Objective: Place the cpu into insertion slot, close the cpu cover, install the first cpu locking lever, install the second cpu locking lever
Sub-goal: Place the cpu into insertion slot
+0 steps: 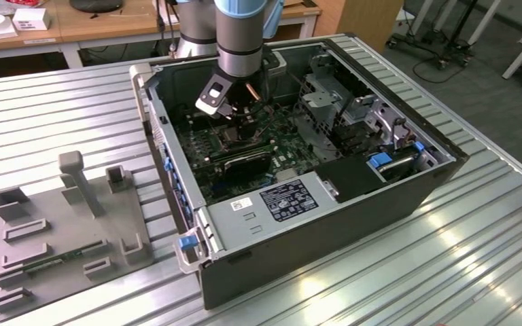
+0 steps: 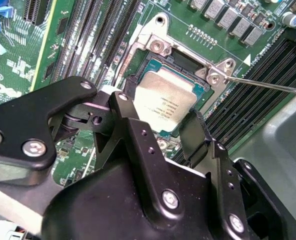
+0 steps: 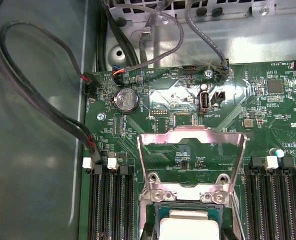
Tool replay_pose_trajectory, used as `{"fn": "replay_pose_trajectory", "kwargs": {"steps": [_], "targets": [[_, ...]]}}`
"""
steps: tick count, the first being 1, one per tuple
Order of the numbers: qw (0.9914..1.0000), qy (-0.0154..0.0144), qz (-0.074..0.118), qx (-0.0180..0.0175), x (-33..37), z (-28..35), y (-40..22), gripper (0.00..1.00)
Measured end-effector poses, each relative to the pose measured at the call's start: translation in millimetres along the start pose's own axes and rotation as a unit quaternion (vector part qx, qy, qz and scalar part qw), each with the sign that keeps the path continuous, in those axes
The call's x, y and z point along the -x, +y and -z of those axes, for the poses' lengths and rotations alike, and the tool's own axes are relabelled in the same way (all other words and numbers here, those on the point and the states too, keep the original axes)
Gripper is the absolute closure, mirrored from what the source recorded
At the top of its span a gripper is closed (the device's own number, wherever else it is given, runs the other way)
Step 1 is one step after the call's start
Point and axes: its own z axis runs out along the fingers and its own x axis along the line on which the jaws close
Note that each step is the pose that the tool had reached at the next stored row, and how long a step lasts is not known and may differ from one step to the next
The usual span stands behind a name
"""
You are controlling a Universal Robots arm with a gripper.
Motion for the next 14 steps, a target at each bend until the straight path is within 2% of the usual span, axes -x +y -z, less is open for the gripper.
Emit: {"fn": "replay_pose_trajectory", "kwargs": {"steps": [1, 7, 11, 14], "targets": [[1.0, -0.0002, 0.0, -0.0001, 0.1, 0.2, -0.1, 0.38], [1.0, -0.0005, 0.0, -0.0003, 0.2, 1.2, -0.1, 0.38], [1.0, -0.0004, 0.0, -0.0002, -0.1, 8.5, 0.3, 0.38], [1.0, -0.0004, 0.0, -0.0002, -0.3, 16.8, 0.8, 0.38]]}}
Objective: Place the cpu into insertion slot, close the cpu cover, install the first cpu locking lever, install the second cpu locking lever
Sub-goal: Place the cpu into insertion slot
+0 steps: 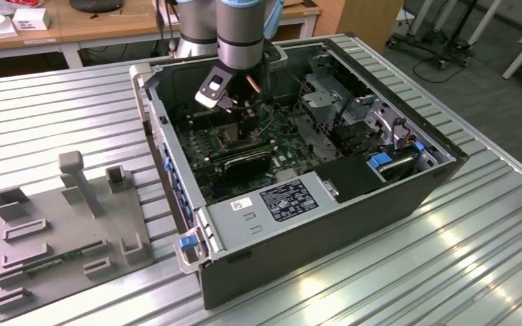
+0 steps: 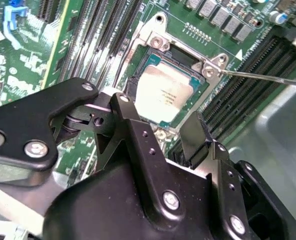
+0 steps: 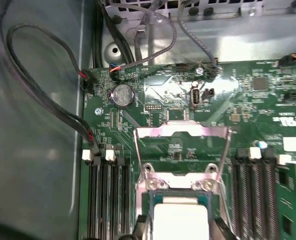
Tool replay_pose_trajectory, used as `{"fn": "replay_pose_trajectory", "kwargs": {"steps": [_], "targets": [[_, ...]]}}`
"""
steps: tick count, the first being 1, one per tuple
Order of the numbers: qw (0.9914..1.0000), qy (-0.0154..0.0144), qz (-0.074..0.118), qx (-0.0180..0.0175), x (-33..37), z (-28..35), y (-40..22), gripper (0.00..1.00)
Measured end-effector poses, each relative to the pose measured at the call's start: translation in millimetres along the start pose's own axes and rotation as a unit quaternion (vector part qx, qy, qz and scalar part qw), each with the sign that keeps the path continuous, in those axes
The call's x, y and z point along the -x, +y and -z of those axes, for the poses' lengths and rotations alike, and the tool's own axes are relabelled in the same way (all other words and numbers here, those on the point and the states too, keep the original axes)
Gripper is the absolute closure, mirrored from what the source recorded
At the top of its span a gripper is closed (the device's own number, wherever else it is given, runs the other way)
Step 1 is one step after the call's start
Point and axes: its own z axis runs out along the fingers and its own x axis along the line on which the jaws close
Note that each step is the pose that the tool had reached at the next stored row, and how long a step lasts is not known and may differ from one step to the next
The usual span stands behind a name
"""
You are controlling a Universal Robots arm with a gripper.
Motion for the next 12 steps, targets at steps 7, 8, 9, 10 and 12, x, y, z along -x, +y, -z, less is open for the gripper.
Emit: {"fn": "replay_pose_trajectory", "kwargs": {"steps": [7, 8, 9, 10, 12], "targets": [[1.0, 0.0, 0.0, 0.0, -0.5, 12.8, 0.8, 0.38], [1.0, -0.0001, 0.0, 0.0, -0.4, 13.0, 0.8, 0.38], [1.0, 0.0, 0.0, 0.0, -0.4, 13.3, 0.8, 0.38], [1.0, -0.0001, 0.0, 0.0, -0.4, 13.3, 0.8, 0.38], [1.0, 0.0, 0.0, 0.0, -0.4, 13.4, 0.8, 0.38]]}}
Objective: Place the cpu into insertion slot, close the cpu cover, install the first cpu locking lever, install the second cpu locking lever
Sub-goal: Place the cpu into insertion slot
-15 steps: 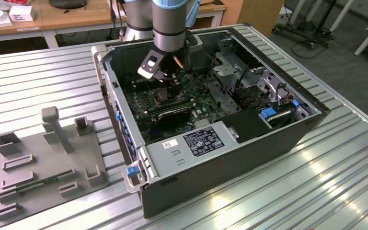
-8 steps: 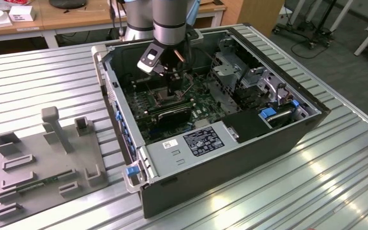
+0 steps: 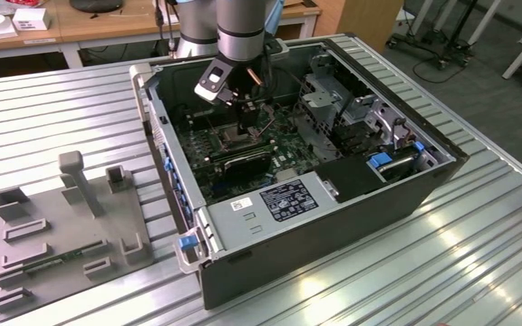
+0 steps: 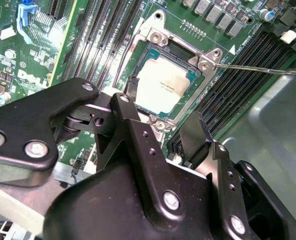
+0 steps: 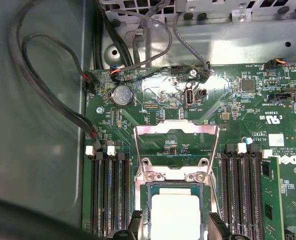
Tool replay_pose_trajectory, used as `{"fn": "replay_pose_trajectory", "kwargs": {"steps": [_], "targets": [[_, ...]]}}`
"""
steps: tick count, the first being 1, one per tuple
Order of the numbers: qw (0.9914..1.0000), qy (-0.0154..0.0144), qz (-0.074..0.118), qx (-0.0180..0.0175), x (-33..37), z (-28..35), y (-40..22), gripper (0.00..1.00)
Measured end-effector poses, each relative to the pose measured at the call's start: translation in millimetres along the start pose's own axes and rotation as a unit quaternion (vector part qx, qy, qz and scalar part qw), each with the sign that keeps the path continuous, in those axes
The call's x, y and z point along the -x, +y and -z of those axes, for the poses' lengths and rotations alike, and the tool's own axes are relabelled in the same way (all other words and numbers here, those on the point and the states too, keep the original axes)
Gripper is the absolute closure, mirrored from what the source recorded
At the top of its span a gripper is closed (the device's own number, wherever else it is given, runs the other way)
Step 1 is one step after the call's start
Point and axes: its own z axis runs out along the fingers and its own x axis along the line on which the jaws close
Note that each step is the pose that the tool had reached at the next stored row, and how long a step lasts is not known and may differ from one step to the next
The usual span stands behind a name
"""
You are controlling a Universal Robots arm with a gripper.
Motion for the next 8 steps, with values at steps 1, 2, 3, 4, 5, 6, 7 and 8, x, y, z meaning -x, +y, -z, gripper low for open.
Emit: {"fn": "replay_pose_trajectory", "kwargs": {"steps": [1, 2, 3, 4, 5, 6, 7, 8], "targets": [[1.0, 0.0, 0.0, 0.0, 0.0, 0.0, 0.0, 0.38], [1.0, 0.0, 0.0, 0.0, 0.0, 0.1, 0.0, 0.38], [1.0, 0.0, 0.0, 0.0, 0.0, 0.1, 0.0, 0.38], [1.0, 0.0, 0.0, 0.0, 0.0, 0.2, 0.0, 0.38], [1.0, 0.0, 0.0, 0.0, 0.0, 0.2, 0.0, 0.38], [1.0, 0.0, 0.0, 0.0, 0.0, 0.2, 0.0, 0.38], [1.0, 0.0, 0.0, 0.0, 0.0, 0.3, 0.0, 0.38], [1.0, 0.0, 0.0, 0.0, 0.0, 0.3, 0.0, 0.4]]}}
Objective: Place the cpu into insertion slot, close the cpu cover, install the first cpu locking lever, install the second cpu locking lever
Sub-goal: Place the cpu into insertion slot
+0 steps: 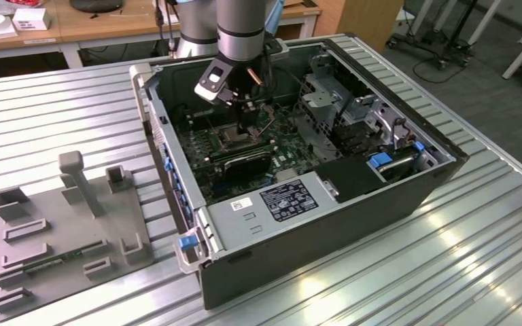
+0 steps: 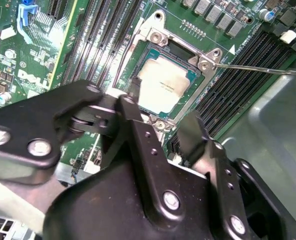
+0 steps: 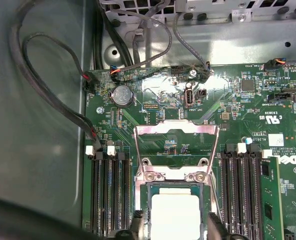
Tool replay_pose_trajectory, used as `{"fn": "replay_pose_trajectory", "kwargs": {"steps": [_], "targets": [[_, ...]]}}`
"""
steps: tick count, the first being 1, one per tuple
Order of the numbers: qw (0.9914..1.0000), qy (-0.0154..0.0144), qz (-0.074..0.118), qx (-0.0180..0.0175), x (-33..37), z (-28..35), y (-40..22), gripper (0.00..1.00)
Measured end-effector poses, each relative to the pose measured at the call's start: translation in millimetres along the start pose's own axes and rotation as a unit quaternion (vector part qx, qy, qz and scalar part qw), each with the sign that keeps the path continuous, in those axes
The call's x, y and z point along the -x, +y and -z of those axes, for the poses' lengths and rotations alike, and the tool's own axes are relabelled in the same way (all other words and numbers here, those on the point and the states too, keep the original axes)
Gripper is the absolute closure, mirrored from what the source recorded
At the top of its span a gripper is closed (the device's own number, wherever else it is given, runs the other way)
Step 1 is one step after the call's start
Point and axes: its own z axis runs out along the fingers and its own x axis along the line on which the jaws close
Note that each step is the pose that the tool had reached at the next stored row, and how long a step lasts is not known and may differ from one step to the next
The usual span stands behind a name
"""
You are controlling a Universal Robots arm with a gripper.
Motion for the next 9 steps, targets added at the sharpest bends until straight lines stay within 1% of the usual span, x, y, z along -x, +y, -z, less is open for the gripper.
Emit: {"fn": "replay_pose_trajectory", "kwargs": {"steps": [2, 4, 5, 7, 9], "targets": [[1.0, 0.0, 0.0, 0.0, 0.0, 0.0, 0.0, 0.53], [1.0, 0.0, 0.0, 0.0, 0.0, 0.1, 0.0, 0.53], [1.0, 0.0, 0.0, 0.0, 0.0, 0.1, 0.0, 0.64], [1.0, 0.0, 0.0, 0.0, 0.0, 0.2, 0.0, 0.64], [1.0, 0.0, 0.0, 0.0, 0.0, 0.3, 0.0, 0.76]]}}
